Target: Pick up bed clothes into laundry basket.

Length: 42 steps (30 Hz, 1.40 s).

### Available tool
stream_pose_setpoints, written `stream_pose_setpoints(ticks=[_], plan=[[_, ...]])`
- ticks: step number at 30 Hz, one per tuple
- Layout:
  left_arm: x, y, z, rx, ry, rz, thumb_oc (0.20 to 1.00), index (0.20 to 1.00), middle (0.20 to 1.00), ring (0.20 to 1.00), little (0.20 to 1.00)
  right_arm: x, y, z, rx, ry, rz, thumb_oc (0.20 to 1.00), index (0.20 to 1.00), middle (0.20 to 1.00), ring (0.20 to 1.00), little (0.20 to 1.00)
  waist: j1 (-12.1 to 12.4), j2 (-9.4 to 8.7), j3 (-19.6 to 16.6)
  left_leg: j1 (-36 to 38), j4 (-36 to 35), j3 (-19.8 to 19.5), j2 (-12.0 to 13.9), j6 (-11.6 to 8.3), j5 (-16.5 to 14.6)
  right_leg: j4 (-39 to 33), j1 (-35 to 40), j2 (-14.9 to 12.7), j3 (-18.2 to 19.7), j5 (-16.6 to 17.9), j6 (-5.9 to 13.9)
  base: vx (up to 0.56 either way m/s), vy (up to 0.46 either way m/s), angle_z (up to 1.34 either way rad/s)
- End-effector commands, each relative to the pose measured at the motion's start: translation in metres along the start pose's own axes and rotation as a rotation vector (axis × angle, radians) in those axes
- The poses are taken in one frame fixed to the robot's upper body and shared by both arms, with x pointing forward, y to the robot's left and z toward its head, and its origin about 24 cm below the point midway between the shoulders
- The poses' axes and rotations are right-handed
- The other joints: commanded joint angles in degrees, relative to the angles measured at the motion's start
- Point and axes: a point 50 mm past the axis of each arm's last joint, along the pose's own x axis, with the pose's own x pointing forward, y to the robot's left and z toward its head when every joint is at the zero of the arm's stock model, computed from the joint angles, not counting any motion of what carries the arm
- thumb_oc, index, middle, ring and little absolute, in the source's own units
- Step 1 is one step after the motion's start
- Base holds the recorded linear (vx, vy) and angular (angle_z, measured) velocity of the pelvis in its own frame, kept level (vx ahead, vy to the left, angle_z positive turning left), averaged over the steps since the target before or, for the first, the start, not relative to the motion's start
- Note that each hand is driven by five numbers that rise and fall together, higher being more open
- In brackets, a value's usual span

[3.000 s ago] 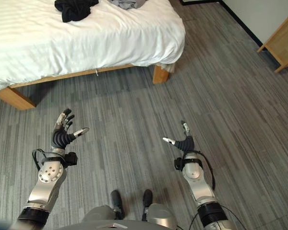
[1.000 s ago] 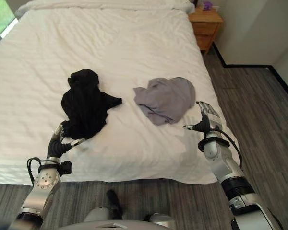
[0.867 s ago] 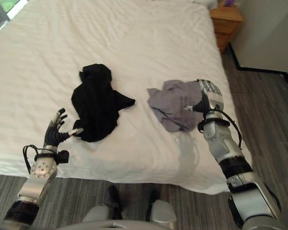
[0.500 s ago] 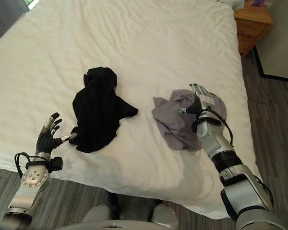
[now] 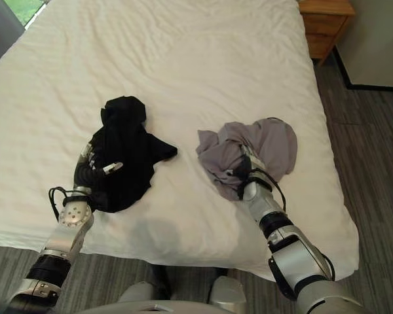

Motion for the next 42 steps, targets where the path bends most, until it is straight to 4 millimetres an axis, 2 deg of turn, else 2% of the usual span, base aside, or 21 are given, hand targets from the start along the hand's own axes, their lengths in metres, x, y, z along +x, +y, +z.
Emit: stream_pose_setpoints(ticks=[1,5,7,8,10,11,12,17,20,21,23,27,28,31,34,35,36,37,39,41,42], plan=[[0.015,-0.006,0.019,0.032,-0.094,-0.032,1.0,1.0,1.0,1.0,1.0,-0.018,0.05,-0.011,-0.01,0.092,0.231,0.2,0.2,0.2,0.2,0.2,0.9,-0.39,0.1,1.6,0.6,1.6,5.9,-7.29,3.2,0.9,1.3,-3.4,-0.3,-3.9,3.23,0.04,-0.02,0.03],[0.015,0.007,0.019,0.198,-0.113,-0.031,1.0,1.0,1.0,1.0,1.0,-0.031,0.062,-0.029,0.02,0.148,0.274,0.2,0.2,0.2,0.2,0.2,0.6,-0.23,-0.3,2.3,0.6,1.6,6.0,-7.33,3.0,0.9,2.2,-3.2,-0.4,-4.2,3.28,0.02,-0.008,0.01],[0.015,0.019,0.025,0.271,-0.146,-0.015,1.0,1.0,1.0,1.0,1.0,-0.038,0.064,-0.043,0.033,0.185,0.281,0.2,0.2,0.2,0.2,0.2,0.3,-0.17,-0.4,2.6,0.6,1.8,6.0,-7.41,2.8,0.9,2.3,-3.1,-0.4,-4.2,3.36,0.0,0.0,0.0],[0.02,0.031,0.039,0.286,-0.194,0.018,1.0,1.0,1.0,1.0,1.0,-0.042,0.062,-0.053,0.044,0.206,0.268,0.2,0.2,0.2,0.2,0.2,0.1,-0.02,-0.5,2.8,0.6,1.9,6.2,-7.51,2.7,0.9,2.4,-3.1,-0.4,-4.3,3.39,0.0,0.0,0.0],[0.025,0.052,0.055,0.462,-0.256,0.043,1.0,1.0,1.0,1.0,1.0,-0.052,0.065,-0.069,0.055,0.24,0.29,0.2,0.2,0.2,0.2,0.2,-0.6,-0.06,-0.4,3.2,0.6,2.3,6.3,-7.7,2.5,0.9,2.5,-3.0,-0.4,-4.3,3.53,0.02,0.007,0.01],[0.036,0.063,0.059,0.623,-0.258,0.074,1.0,1.0,1.0,1.0,1.0,-0.063,0.072,-0.077,0.049,0.24,0.321,0.2,0.2,0.2,0.2,0.2,-1.8,-0.2,-0.4,3.7,0.6,3.2,6.5,-7.92,2.5,0.9,2.5,-3.0,-0.4,-4.2,3.74,0.04,0.01,0.0],[0.036,0.062,0.059,0.624,-0.26,0.073,1.0,1.0,1.0,1.0,1.0,-0.063,0.072,-0.077,0.05,0.241,0.321,0.2,0.2,0.2,0.2,0.2,-1.6,-0.23,-0.4,3.8,0.6,3.2,6.5,-7.93,2.5,0.9,2.5,-3.0,-0.3,-4.2,3.75,0.03,0.018,-0.01],[0.064,0.098,0.047,1.006,-0.098,0.177,1.0,1.0,1.0,1.0,1.0,-0.095,0.094,-0.094,-0.004,0.242,0.404,0.2,0.2,0.2,0.2,0.2,-5.3,-0.36,-0.3,5.0,0.6,5.1,6.3,-8.78,1.3,0.9,1.8,-2.8,1.5,-4.5,4.93,0.06,0.04,-0.18],[0.077,0.099,0.048,1.132,-0.053,0.179,1.0,1.0,1.0,1.0,1.0,-0.113,0.103,-0.108,-0.018,0.288,0.431,0.2,0.2,0.2,0.2,0.2,-6.4,-0.48,0.3,4.1,0.6,5.7,6.4,-8.88,1.5,0.9,0.1,-2.7,2.2,-4.0,5.21,-0.04,0.023,-0.32],[0.081,0.085,0.063,1.127,-0.116,0.151,1.0,1.0,1.0,1.0,1.0,-0.121,0.105,-0.117,-0.023,0.317,0.434,0.2,0.2,0.2,0.2,0.2,-6.4,-0.45,0.6,3.6,0.6,5.6,6.5,-8.89,1.6,0.9,-0.4,-2.7,2.3,-4.0,5.32,-0.05,0.004,-0.16],[0.075,0.076,0.079,1.123,-0.21,0.145,1.0,1.0,1.0,1.0,1.0,-0.129,0.107,-0.124,0.007,0.371,0.439,0.2,0.2,0.2,0.2,0.2,-5.9,-0.57,1.4,2.1,0.6,6.0,6.8,-8.45,3.1,0.9,-1.7,-2.6,1.6,-3.0,4.82,-0.08,-0.031,-0.07],[0.064,0.067,0.071,1.046,-0.217,0.138,1.0,1.0,1.0,1.0,1.0,-0.134,0.11,-0.128,0.042,0.421,0.462,0.2,0.2,0.2,0.2,0.2,-6.1,-1.27,2.5,0.8,0.6,4.8,7.1,-9.34,2.5,0.9,-2.9,-2.8,2.2,-3.6,5.19,-0.06,-0.033,-0.04],[0.058,0.063,0.05,0.997,-0.15,0.116,1.0,1.0,1.0,1.0,1.0,-0.13,0.111,-0.124,0.069,0.424,0.459,0.2,0.2,0.2,0.2,0.2,-6.1,-1.49,3.5,-0.9,0.6,5.7,7.4,-8.81,4.2,0.9,-4.7,-2.7,2.0,-2.0,4.61,-0.11,-0.044,0.0],[0.033,0.063,-0.026,1.012,0.136,0.006,1.0,1.0,1.0,1.0,1.0,-0.12,0.107,-0.12,0.052,0.424,0.443,0.2,0.2,0.2,0.2,0.2,-6.0,-1.1,3.7,-1.7,0.6,5.2,7.2,-9.45,3.4,0.9,-5.9,-2.8,3.0,-2.4,5.14,-0.05,0.025,-0.05],[0.002,0.058,-0.071,1.07,0.293,-0.131,1.0,1.0,1.0,1.0,1.0,-0.111,0.104,-0.114,0.077,0.414,0.42,0.2,0.2,0.2,0.2,0.2,-5.4,-0.46,3.6,-1.8,0.6,5.9,7.4,-9.35,3.3,0.9,-6.5,-2.8,3.4,-2.4,5.08,0.0,0.032,-0.2],[0.022,0.04,-0.043,1.062,0.176,-0.154,1.0,1.0,1.0,1.0,1.0,-0.109,0.102,-0.114,0.075,0.402,0.414,0.2,0.2,0.2,0.2,0.2,-5.8,-0.12,3.5,-1.7,0.6,5.9,7.4,-9.34,3.2,0.9,-6.4,-2.9,3.5,-2.5,5.09,0.02,0.036,-0.11],[0.035,0.038,-0.009,1.056,0.048,-0.152,1.0,1.0,1.0,1.0,1.0,-0.108,0.099,-0.113,0.092,0.404,0.41,0.2,0.2,0.2,0.2,0.2,-5.6,0.35,3.5,-1.5,0.6,5.8,7.5,-9.43,3.2,0.9,-6.3,-3.0,3.5,-2.6,5.09,0.03,0.034,0.04],[0.036,0.05,0.006,1.115,0.018,-0.129,1.0,1.0,1.0,1.0,1.0,-0.108,0.099,-0.113,0.106,0.407,0.413,0.2,0.2,0.2,0.2,0.2,-5.6,0.34,3.5,-1.2,0.6,5.8,7.5,-9.48,3.1,0.9,-6.0,-3.0,3.6,-2.7,5.07,0.05,0.025,-0.08],[0.035,0.062,0.008,1.177,0.039,-0.11,1.0,1.0,1.0,1.0,1.0,-0.112,0.101,-0.117,0.108,0.427,0.442,0.2,0.2,0.2,0.2,0.2,-5.8,0.32,3.0,-0.8,0.6,5.7,7.4,-9.53,2.8,0.9,-5.7,-3.1,3.6,-2.9,5.01,0.04,0.015,-0.1],[0.034,0.071,-0.002,1.24,0.097,-0.117,1.0,1.0,1.0,1.0,1.0,-0.115,0.103,-0.121,0.093,0.441,0.472,0.2,0.2,0.2,0.2,0.2,-5.9,0.14,2.6,-0.4,0.6,5.9,7.4,-9.53,2.6,0.9,-5.5,-3.0,3.7,-2.8,4.91,0.01,0.003,-0.02],[0.034,0.074,-0.006,1.255,0.123,-0.12,0.542,0.542,0.542,0.542,0.542,-0.117,0.104,-0.123,0.083,0.447,0.482,0.2,0.2,0.2,0.2,0.2,-5.9,0.1,2.5,-0.3,0.6,6.0,7.5,-9.54,2.5,0.9,-5.4,-3.0,3.7,-2.7,4.86,0.0,0.0,0.0]])
